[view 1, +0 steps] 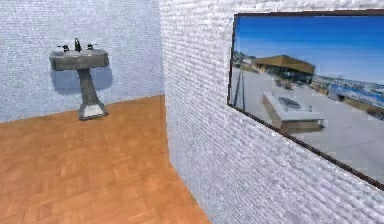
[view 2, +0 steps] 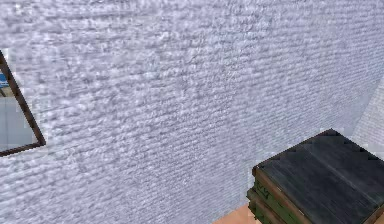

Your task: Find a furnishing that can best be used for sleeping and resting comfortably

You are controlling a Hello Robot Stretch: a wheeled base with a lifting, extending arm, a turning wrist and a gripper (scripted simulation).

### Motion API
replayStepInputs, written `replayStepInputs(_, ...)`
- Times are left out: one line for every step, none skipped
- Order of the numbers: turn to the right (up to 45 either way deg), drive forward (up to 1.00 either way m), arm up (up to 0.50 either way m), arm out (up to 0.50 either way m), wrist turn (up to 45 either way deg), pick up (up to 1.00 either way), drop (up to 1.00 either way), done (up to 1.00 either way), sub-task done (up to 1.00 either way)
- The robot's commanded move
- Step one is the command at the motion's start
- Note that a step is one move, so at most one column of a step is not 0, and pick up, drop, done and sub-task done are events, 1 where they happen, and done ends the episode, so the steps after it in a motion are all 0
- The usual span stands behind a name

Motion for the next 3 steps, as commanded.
replayStepInputs(0.0,0.15,0.00,0.00,0.0,0.00,0.00,0.00,0.00)
replayStepInputs(-27.0,0.00,0.00,0.00,0.0,0.00,0.00,0.00,0.00)
replayStepInputs(0.0,0.75,0.00,0.00,0.0,0.00,0.00,0.00,0.00)
